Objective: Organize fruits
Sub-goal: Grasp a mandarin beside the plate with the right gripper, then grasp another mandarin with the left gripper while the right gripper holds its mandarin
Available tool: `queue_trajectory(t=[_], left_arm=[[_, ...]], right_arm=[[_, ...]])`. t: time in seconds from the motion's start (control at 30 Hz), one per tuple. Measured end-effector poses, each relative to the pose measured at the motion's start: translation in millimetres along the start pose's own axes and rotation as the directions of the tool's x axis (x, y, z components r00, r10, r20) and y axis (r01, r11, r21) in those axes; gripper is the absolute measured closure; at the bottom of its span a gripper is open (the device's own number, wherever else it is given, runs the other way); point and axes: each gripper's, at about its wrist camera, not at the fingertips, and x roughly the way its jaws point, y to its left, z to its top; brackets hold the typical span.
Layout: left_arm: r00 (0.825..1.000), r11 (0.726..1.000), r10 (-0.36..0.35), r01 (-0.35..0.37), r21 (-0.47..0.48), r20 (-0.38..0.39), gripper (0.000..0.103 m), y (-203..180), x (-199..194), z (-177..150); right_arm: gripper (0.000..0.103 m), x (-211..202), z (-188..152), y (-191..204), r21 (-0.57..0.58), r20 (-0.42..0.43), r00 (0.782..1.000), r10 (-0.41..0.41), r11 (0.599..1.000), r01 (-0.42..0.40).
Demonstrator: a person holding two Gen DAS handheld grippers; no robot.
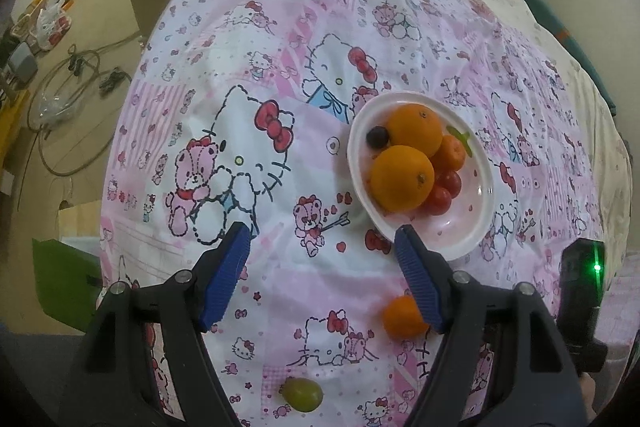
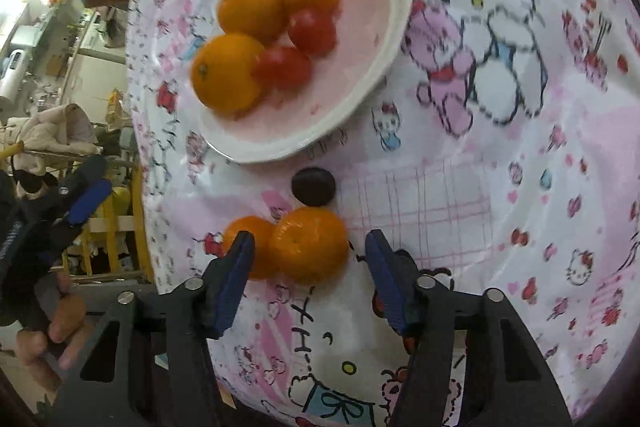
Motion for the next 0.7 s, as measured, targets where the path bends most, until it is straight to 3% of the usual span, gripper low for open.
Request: queue_trajectory(t=[0.07,0.1,0.37,0.5,0.7], left_arm=[[1.0,1.0,0.002,-0.001,0.008,-0.008,0.031,-2.1,2.3,-1.3],[1.0,1.0,0.001,-0.001,0.01,-0.01,0.031,-2.8,3.0,-1.4],[0.999,0.999,0.026,-0.025,0.025,-0.027,0.031,-5.6,11.4,-5.9],[0.996,0.999,0.025,-0.022,0.039,-0.086,0.031,-14.6,25.3,-14.3],[0.976,0.983,0.016,0.025,0.184,-0.215,0.033,-66.0,56.8,-40.3]], right_arm=[[0.051,3.6,-0.6,-2.1,0.012,-0.001,1.0,-0.007,1.0,0.007],[0.059,4.4,-0.9,-1.7,0.009,-0.001,1.0,-0.004,1.0,0.004],[0.061,-5.7,-1.6,-3.4,-0.022,0.02,1.0,0.01,1.0,-0.01],[0.061,-22.7,-3.0,-12.7,-0.006,0.06,0.998,0.015,1.0,-0.015],[0.061,-58.6,-3.2,-37.0,0.046,0.154,0.988,0.026,0.998,-0.033]])
